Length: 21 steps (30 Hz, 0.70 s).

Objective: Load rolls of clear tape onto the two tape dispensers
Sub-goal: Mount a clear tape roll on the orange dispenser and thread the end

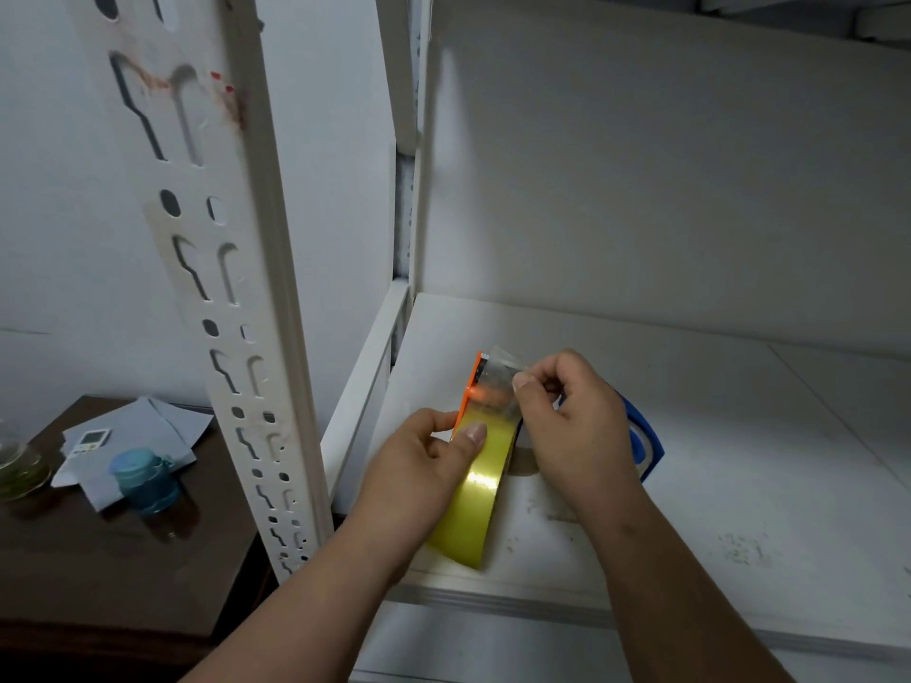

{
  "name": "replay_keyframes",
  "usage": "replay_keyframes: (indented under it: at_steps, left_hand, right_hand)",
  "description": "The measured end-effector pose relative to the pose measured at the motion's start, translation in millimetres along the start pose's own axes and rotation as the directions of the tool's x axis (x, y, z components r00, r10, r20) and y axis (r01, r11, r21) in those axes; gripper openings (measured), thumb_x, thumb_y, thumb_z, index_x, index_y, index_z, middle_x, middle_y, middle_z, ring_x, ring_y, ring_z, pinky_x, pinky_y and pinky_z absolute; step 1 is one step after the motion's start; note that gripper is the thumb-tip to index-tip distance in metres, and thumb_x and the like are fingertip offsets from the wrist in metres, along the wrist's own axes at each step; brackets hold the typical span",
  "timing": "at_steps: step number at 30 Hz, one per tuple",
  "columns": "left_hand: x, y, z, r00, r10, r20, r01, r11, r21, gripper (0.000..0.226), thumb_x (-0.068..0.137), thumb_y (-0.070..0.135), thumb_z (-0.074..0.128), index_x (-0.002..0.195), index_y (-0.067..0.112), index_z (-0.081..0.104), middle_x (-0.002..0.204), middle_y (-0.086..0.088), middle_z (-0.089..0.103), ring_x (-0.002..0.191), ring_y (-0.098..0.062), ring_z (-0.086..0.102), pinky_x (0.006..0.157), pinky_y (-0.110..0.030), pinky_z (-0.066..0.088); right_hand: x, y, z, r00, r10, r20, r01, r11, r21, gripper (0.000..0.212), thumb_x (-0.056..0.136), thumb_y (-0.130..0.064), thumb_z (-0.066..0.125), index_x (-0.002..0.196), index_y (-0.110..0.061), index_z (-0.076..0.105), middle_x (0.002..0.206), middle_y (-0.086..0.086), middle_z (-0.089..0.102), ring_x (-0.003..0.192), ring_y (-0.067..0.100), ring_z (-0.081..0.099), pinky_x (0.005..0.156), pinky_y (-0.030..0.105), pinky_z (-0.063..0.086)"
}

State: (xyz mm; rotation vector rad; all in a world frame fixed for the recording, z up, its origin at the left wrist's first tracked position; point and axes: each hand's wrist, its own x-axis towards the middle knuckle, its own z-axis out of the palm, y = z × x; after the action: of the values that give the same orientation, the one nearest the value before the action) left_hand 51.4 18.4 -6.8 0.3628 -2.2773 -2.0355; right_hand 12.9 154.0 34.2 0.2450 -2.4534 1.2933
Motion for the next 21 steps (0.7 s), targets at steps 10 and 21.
replay_keyframes:
  at_steps: [10,21]
  left_hand:
    - [-0.7,4.1,16.3,0.998,0.048,0.033,-0.051,0.993,0.108,0.041,0.096,0.045,0.047,0.136,0.035,0.049,0.118,0.0,0.067,0.11,-0.019,0.063,0.089,-0.034,0.05]
    - [3.9,9.9,18.3,0.997,0.022,-0.076,-0.01,0.987,0.162,0.038,0.086,0.063,0.051,0.107,0.033,0.058,0.062,0.005,0.049,0.057,-0.012,0.049,0.051,-0.027,0.034]
  right_hand:
    - [5.5,-6.0,-1.9,0.99,0.118,0.074,-0.125,0.988,0.089,0.011,0.081,-0.016,0.066,0.079,-0.026,0.061,0.064,-0.007,0.059,0.056,0.0,0.053,0.054,0.017,0.046]
    - [-3.7,-7.3,-6.6,0.996,-0.066,-0.061,0.054,0.982,-0.183,0.019,0.092,-0.033,0.053,0.074,-0.026,0.048,0.077,-0.011,0.051,0.081,0.021,0.054,0.067,0.036,0.048]
